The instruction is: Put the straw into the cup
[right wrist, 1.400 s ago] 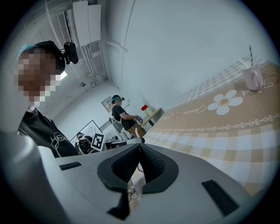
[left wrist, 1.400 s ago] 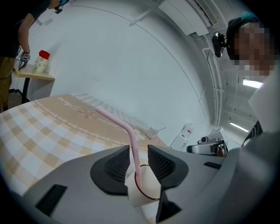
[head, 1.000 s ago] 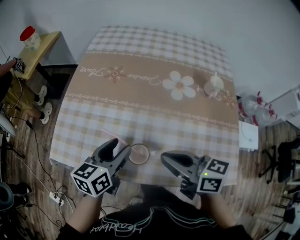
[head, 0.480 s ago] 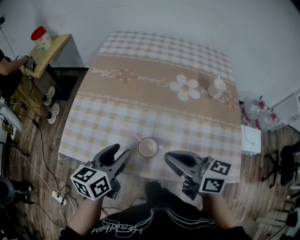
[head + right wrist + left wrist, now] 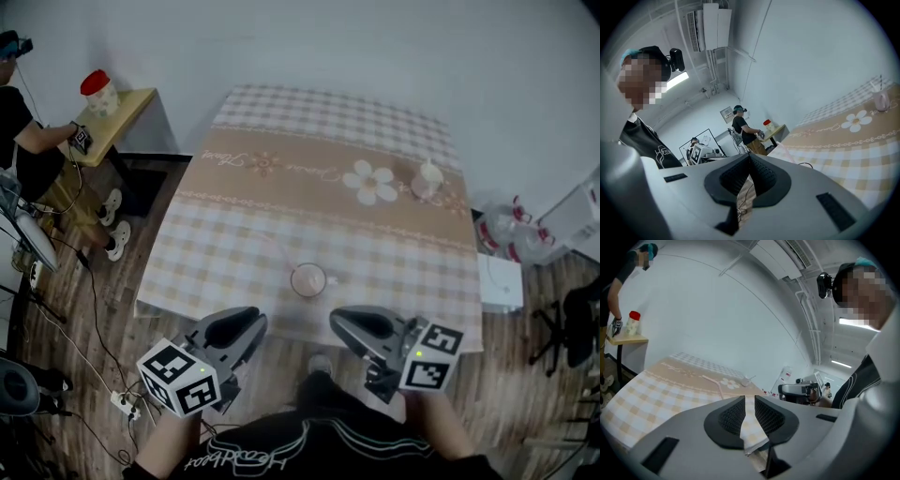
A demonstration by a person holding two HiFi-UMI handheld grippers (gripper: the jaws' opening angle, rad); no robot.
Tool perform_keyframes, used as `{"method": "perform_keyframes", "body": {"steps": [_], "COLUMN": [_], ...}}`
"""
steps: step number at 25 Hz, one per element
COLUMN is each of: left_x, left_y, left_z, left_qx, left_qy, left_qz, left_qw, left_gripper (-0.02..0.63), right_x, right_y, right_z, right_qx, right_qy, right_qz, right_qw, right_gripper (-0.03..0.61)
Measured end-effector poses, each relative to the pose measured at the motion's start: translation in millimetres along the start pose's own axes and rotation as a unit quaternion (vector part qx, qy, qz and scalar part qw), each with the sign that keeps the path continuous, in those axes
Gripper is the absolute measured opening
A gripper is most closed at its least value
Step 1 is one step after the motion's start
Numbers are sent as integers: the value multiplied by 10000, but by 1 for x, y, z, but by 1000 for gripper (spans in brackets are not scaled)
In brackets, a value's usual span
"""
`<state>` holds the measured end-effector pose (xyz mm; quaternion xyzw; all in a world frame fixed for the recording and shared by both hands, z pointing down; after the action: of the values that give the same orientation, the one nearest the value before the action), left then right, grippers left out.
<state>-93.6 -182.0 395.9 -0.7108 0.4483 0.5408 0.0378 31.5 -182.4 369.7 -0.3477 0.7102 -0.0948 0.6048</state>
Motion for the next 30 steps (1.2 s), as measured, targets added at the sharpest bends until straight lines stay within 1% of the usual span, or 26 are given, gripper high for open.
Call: {"method": "perform_keyframes", "body": {"steps": [3, 5, 7, 9, 11, 14, 16, 20, 25, 30], "left_x": [5, -1, -4, 0, 2, -3, -5, -12, -19, -18], "left_y": [-20, -38, -55, -67, -80, -97, -103, -113, -127, -135], "left_z": [14, 31, 46, 57, 69, 89, 97, 103, 107, 111], "left_qx": [-240, -415, -590, -807, -993, -1158, -1274, -1409, -1513, -1572], "left_qy": [56, 60, 6, -100, -205, -304, -355, -359, -298, -328], "left_qz": [-194, -334, -325, -249, -252, -318, -333, -363, -455, -547], "left_qw": [9995, 9986, 9977, 9964, 9945, 9923, 9907, 9887, 9870, 9855], "left_gripper": [36, 11, 1, -3, -3, -3, -3, -3, -3, -3], "right_x": [2, -7, -15, -17, -21, -32, -37, -49, -52, -51], "right_y": [18, 42, 63, 75, 90, 112, 120, 132, 158, 164], "right_z": [1, 3, 5, 6, 9, 13, 15, 17, 20, 24], "right_qx": [-12, -11, -17, -37, -75, -165, -191, -152, 52, 55], "right_qy": [-132, -157, -114, -119, -163, -225, -314, -436, -401, -425], "right_qz": [146, 315, 444, 512, 564, 640, 602, 453, 757, 771], "right_qw": [9998, 9994, 9989, 9986, 9982, 9976, 9975, 9979, 9963, 9961], "right_gripper": [11, 11, 11, 11, 11, 11, 11, 11, 11, 11]}}
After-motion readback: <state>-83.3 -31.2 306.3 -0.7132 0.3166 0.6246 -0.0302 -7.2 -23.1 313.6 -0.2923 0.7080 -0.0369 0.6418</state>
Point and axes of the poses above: the fingertips, and each gripper's own axes: z backward along the fingers, y to its left, x out of its top, the point moved 1 cm from there along z, backward along the fingers, and after that the axes turned 8 degrees about y, right-handed, at the moved point
